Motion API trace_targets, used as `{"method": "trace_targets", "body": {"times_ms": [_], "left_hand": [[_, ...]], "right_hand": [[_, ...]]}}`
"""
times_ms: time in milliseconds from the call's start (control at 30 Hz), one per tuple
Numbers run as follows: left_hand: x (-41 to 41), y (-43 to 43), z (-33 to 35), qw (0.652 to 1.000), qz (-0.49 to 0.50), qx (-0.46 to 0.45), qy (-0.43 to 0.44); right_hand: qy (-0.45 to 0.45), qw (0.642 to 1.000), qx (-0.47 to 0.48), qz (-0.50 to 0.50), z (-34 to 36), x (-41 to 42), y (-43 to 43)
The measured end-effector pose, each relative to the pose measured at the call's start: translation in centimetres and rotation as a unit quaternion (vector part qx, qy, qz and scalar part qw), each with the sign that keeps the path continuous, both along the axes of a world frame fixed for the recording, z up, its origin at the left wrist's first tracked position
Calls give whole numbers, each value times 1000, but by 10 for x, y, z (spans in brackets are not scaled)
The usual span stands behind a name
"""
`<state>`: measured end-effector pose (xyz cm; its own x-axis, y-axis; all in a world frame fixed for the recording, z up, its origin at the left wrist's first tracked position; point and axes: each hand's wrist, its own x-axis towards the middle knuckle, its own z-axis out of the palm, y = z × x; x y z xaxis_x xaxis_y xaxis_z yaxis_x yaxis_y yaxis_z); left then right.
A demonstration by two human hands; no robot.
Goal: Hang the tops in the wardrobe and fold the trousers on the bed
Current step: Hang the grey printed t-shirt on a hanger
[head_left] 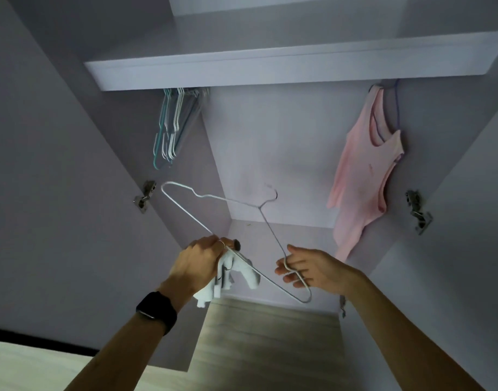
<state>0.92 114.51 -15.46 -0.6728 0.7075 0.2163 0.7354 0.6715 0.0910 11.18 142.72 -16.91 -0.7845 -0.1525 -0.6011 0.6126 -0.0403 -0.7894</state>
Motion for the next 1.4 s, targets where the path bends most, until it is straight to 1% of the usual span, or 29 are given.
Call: {"method": "trace_targets", "body": {"times_ms": [67, 167, 200, 233, 300, 367, 433, 500, 533, 567, 633, 700, 767, 800, 867, 933, 1000, 1067, 1100, 1167, 1267, 1333, 1400], "left_hand": [[-1, -3, 6, 1000, -1, -27, 13], [0, -3, 9, 995, -23, -95, -19], [2, -1, 10, 994, -27, -104, -32], [4, 1, 11, 994, -20, -94, -53], [8, 4, 16, 992, 21, -43, -116], [12, 5, 22, 980, 80, 17, -180], [14, 4, 28, 961, 120, 87, -232], [14, -1, 32, 941, 167, 157, -251], [12, -4, 34, 930, 189, 181, -256], [10, -6, 36, 923, 205, 198, -260], [7, -9, 37, 915, 220, 216, -260], [9, -9, 37, 909, 218, 238, -263], [11, -5, 36, 908, 207, 248, -268], [12, -1, 34, 908, 198, 250, -272], [13, 6, 34, 909, 186, 248, -277], [11, 9, 34, 913, 184, 241, -274], [9, 8, 35, 905, 191, 249, -286], [6, -1, 36, 896, 211, 260, -292], [3, -9, 37, 895, 226, 260, -282], [-4, -29, 39, 907, 256, 238, -236], [-10, -60, 42, 920, 302, 177, -177], [-13, -70, 46, 915, 334, 149, -170], [-16, -71, 50, 908, 356, 149, -164]], "right_hand": [[-2, 999, -36, -41, 5, -19, 0], [38, 999, -33, -14, 31, -44, -7], [46, 998, -46, -26, 40, -54, -12], [45, 995, -73, -56, 48, -64, -18], [38, 986, -104, -121, 61, -81, -29], [54, 982, -83, -160, 64, -90, -34], [76, 976, -32, -200, 59, -90, -32], [106, 962, 48, -247, 50, -82, -24], [124, 954, 100, -255, 47, -77, -21], [143, 945, 155, -249, 46, -71, -20], [173, 936, 236, -195, 45, -60, -24], [175, 942, 261, -117, 45, -52, -37], [181, 945, 270, -37, 42, -49, -53], [184, 948, 257, -13, 38, -49, -60], [209, 955, 210, 18, 28, -50, -74], [259, 945, 197, 42, 18, -53, -82], [300, 929, 210, 46, 13, -55, -83], [312, 922, 228, 39, 11, -58, -74], [309, 919, 242, 31, 12, -59, -67], [297, 911, 288, 4, 10, -61, -49], [265, 901, 339, -62, 7, -62, -22], [246, 893, 367, -88, 5, -62, -12], [233, 891, 379, -88, 1, -62, -12]]}}
